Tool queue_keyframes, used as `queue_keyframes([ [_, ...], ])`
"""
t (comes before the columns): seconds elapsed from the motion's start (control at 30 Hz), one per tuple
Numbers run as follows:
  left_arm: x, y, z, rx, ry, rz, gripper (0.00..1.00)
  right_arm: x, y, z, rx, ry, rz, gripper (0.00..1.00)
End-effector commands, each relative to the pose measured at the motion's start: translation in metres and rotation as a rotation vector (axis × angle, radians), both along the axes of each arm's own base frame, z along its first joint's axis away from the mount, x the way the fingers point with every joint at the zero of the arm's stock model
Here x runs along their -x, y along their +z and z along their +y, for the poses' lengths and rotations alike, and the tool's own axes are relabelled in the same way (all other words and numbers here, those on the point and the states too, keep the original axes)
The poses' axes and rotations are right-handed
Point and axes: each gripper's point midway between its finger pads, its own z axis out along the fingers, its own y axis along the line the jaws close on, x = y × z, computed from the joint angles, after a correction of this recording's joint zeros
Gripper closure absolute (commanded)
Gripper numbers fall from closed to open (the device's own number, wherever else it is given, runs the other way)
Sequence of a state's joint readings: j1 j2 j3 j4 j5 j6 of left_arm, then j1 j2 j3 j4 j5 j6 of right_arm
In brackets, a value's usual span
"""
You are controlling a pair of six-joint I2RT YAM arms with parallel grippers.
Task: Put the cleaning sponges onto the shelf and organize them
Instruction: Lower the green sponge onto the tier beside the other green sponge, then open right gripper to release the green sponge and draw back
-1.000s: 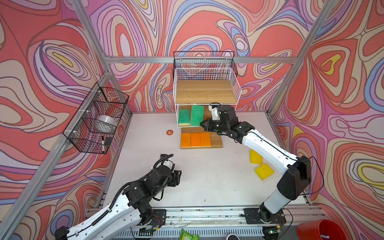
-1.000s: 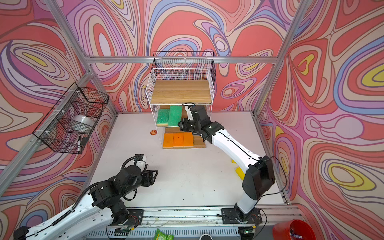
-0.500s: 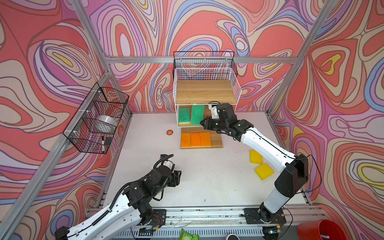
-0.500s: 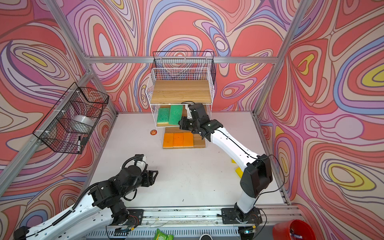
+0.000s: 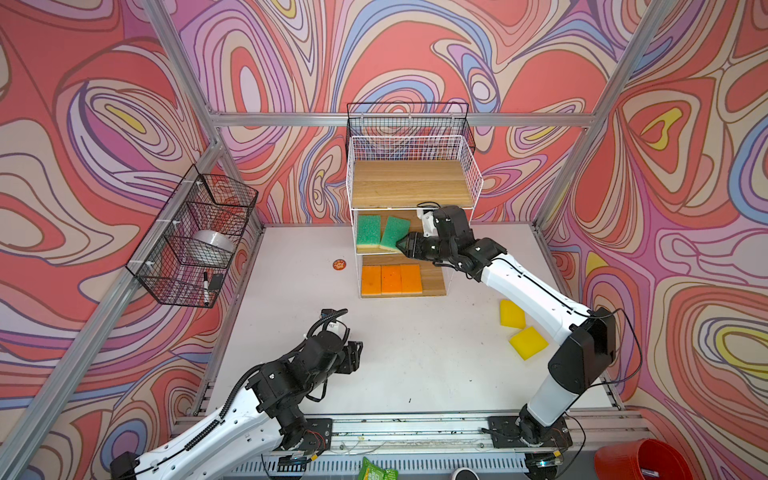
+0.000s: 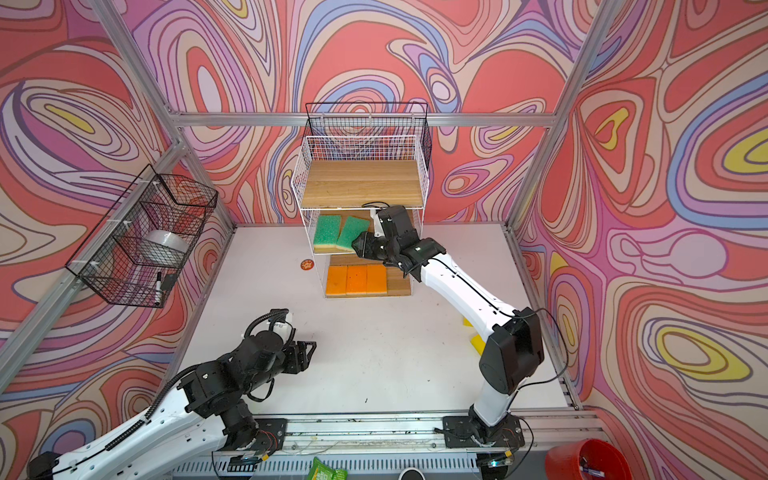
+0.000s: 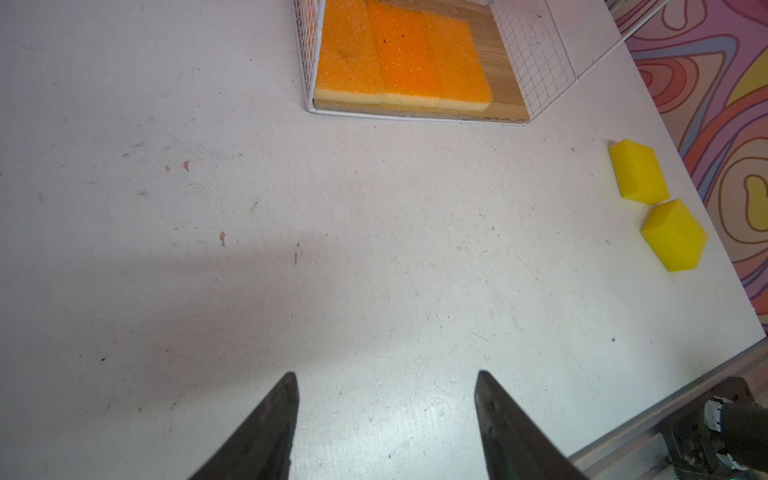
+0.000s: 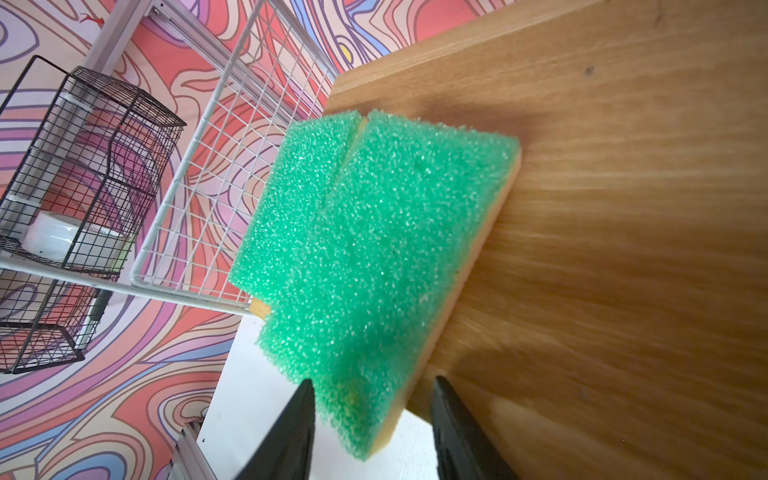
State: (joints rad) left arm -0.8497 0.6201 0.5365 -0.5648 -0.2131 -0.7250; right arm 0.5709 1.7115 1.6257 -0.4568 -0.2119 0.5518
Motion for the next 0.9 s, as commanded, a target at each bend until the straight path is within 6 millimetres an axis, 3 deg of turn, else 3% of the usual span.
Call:
queue_keyframes([
  [0.0,-0.001,-0.004,0.004,-0.028,0.005,0.003,0.32,-0.002,0.007,-0.004,0.012,-0.011,-0.023,0.59],
  [0.07,-0.001,-0.003,0.004,-0.029,0.006,0.002,0.32,-0.003,0.006,-0.006,0.017,-0.021,-0.025,0.66],
  [0.17,-0.002,-0.003,0.004,-0.03,0.005,0.002,0.32,-0.002,0.008,-0.009,0.024,-0.03,-0.035,0.66],
  [0.33,-0.002,-0.004,0.002,-0.029,0.001,0.005,0.32,0.002,0.011,-0.012,0.022,-0.031,-0.048,0.53],
  [0.57,-0.002,-0.005,0.0,-0.024,-0.002,0.008,0.31,0.009,0.01,-0.011,0.001,-0.008,-0.048,0.49],
  [0.7,-0.001,-0.007,0.001,-0.022,0.001,0.012,0.32,0.015,0.013,-0.008,-0.029,0.015,-0.062,0.38],
  [0.87,-0.001,-0.007,0.002,-0.02,0.002,0.011,0.31,0.014,0.016,-0.007,-0.041,0.018,-0.081,0.37],
])
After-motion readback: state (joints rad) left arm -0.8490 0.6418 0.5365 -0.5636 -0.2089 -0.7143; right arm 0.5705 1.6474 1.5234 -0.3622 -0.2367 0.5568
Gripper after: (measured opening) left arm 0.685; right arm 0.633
